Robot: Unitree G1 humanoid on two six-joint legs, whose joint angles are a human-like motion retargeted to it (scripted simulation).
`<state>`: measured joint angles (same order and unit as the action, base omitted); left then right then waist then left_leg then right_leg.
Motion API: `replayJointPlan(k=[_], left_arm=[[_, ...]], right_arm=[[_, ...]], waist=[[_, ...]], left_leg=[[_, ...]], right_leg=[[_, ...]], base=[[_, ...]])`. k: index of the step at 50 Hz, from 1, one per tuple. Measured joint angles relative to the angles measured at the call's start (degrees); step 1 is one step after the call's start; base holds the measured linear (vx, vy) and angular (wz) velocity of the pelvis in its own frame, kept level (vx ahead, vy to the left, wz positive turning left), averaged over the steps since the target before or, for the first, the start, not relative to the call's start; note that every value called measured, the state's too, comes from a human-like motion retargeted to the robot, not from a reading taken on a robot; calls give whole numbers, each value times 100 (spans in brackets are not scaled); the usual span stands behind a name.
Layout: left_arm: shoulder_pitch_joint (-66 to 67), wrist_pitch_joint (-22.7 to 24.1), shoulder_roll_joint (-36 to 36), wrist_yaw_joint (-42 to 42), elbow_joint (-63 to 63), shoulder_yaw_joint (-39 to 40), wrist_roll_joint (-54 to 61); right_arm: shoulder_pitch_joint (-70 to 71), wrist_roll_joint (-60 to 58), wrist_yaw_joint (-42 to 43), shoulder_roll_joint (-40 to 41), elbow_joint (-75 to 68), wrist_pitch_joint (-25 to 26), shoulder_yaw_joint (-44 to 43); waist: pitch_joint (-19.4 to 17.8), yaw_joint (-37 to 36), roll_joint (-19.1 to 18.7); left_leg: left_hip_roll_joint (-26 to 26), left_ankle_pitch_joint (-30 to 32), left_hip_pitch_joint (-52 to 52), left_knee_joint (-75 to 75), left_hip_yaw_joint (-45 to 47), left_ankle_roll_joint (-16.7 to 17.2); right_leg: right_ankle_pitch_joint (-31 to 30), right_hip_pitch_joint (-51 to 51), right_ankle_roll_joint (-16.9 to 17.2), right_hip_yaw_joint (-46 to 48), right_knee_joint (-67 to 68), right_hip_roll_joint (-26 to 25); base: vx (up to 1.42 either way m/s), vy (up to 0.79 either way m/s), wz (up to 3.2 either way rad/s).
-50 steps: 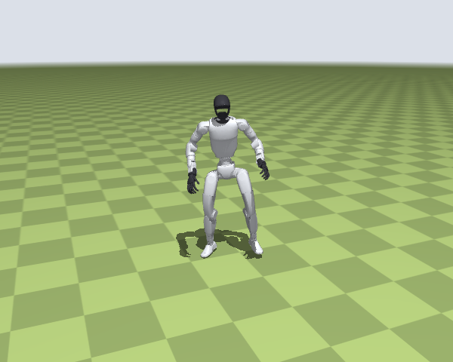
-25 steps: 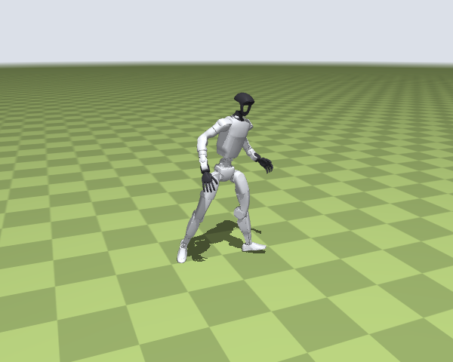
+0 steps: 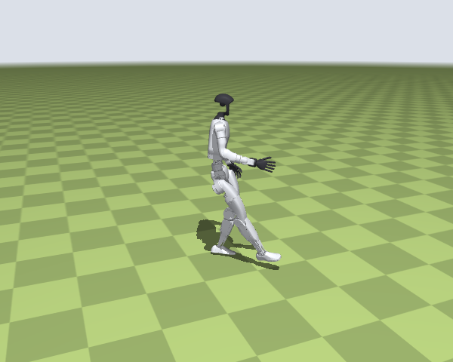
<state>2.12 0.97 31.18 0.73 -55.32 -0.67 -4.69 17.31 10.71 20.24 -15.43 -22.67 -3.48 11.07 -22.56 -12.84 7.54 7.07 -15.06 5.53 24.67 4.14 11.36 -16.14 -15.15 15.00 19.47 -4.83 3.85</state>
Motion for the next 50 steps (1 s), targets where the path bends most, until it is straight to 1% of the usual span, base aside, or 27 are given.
replayJointPlan(k=[1,2,3,5,7,8,10,12,13,16,19,20,23,25,27,30,32,35,38,40,42,45,47,50], left_arm=[[-181,-39,45,106,-136,-88,17],[-365,-77,81,223,-247,-170,53],[-554,-113,95,362,-307,-241,127],[-915,-154,136,618,-300,-343,218],[-1089,-136,227,768,-113,-435,203],[-1134,-105,287,785,28,-466,175],[-1207,-27,392,706,347,-510,155],[-1210,85,419,545,658,-513,295],[-1188,135,411,480,788,-500,410],[-1016,221,370,399,1037,-379,674],[-728,209,364,401,1121,-188,708],[-635,188,366,408,1120,-116,694],[-244,124,361,538,973,32,756],[134,222,298,749,775,91,893],[366,212,166,909,448,98,1192],[786,88,-166,898,-131,283,1316],[1080,30,-418,796,-461,403,1322],[1606,-22,-751,663,-684,460,1312],[1937,-23,-1082,430,-808,400,1249],[1860,-8,-1233,163,-920,296,1194],[1776,-194,-1339,-114,-852,324,849],[1660,-139,-1360,-50,-554,142,696],[1489,-64,-1330,215,-347,13,690],[1189,69,-1277,718,-76,-84,838]], right_arm=[[68,-203,20,36,272,24,-51],[137,-377,37,64,533,46,-89],[210,-491,51,74,774,64,-103],[382,-547,75,83,1138,61,-77],[391,-468,97,86,1320,19,-32],[352,-426,101,78,1374,-1,-37],[245,-340,65,24,1419,-20,-112],[105,-300,-29,-88,1421,-19,-210],[45,-297,-82,-158,1424,-20,-242],[-82,-301,-186,-378,1463,-45,-284],[-90,-345,-195,-595,1494,-58,-269],[-38,-369,-185,-668,1481,-52,-248],[112,-452,-147,-759,1448,-18,-79],[130,-677,-312,-774,1410,-135,27],[279,-956,-303,-792,1340,-183,175],[400,-1391,-451,-837,1320,-106,391],[380,-1671,-618,-880,1363,-85,514],[143,-1864,-775,-895,1481,-123,667],[-95,-1919,-960,-899,1548,-146,836],[-104,-1861,-1122,-975,1489,-111,924],[-214,-1774,-1107,-1017,1482,208,1010],[-471,-2066,-923,-1036,1405,309,1204],[-684,-2245,-770,-1025,1316,314,1319],[-1081,-2381,-593,-953,1153,269,1426]], waist=[[-75,122,-25],[-168,261,-37],[-296,431,-24],[-583,698,2],[-641,813,-5],[-648,826,-26],[-630,844,-112],[-587,915,-232],[-563,966,-287],[-429,1051,-429],[-245,981,-535],[-193,919,-566],[6,618,-641],[205,436,-699],[282,245,-785],[487,14,-923],[650,-110,-988],[947,-262,-1055],[1178,-411,-1059],[1256,-605,-989],[1350,-812,-898],[1455,-1040,-788],[1516,-1096,-708],[1580,-1026,-548]], left_leg=[[131,-67,152,41,-139,-50],[284,-104,311,65,-290,-112],[480,-80,483,52,-463,-198],[762,-48,793,82,-737,-313],[809,-106,919,160,-880,-264],[780,-145,972,185,-924,-202],[685,-186,1045,211,-1011,-93],[614,-92,1120,109,-1119,-86],[597,-11,1153,19,-1175,-108],[536,207,1161,-282,-1334,-152],[467,355,1064,-591,-1404,-178],[446,385,1011,-686,-1379,-193],[321,418,803,-944,-1136,-248],[167,345,649,-1017,-903,-330],[32,437,567,-1236,-761,-302],[-220,477,447,-1507,-382,-290],[-375,509,375,-1684,-121,-269],[-610,544,256,-1895,235,-221],[-729,568,126,-2054,626,-178],[-712,605,-8,-2159,953,-172],[-712,755,-147,-2336,1304,-147],[-809,824,-298,-2388,1730,-107],[-888,922,-388,-2451,1960,-92],[-997,1075,-459,-2556,2234,-77]], right_leg=[[418,-84,0,84,-10,70],[687,-143,0,206,-17,179],[656,-152,0,401,-17,365],[26,-177,0,751,31,617],[-316,-360,0,902,148,589],[-234,-417,0,890,147,497],[123,-451,0,750,73,317],[305,-370,0,613,41,322],[293,-311,0,575,61,383],[165,-121,0,494,219,528],[307,98,-15,375,454,577],[410,163,-39,327,567,583],[800,305,-246,53,1087,537],[1246,296,-425,-166,1805,533],[1461,476,-575,-582,2129,456],[1891,667,-719,-901,2813,473],[2115,884,-792,-831,3073,627],[2331,1354,-860,-440,3126,957],[2418,1713,-784,-200,3102,1363],[2447,1715,-674,-253,3210,1700],[2405,1657,-513,-292,3220,1977],[2400,1734,-459,-158,3189,2246],[2292,1835,-401,-36,3037,2275],[2058,2021,-284,58,2850,2108]], base=[[27,22,167],[22,39,186],[19,36,183],[15,23,149],[14,-1,80],[14,-9,54],[14,-7,59],[10,6,91],[6,11,97],[3,8,69],[-1,1,-1],[-5,1,-58],[-7,-1,-99],[-6,-2,-114],[-8,-3,-126],[-6,-3,-139],[-5,-5,-134],[-5,-7,-125],[-8,-11,-132],[-12,-14,-150],[-14,-18,-149],[-13,-24,-129],[-13,-30,-104],[-13,-36,-80]])
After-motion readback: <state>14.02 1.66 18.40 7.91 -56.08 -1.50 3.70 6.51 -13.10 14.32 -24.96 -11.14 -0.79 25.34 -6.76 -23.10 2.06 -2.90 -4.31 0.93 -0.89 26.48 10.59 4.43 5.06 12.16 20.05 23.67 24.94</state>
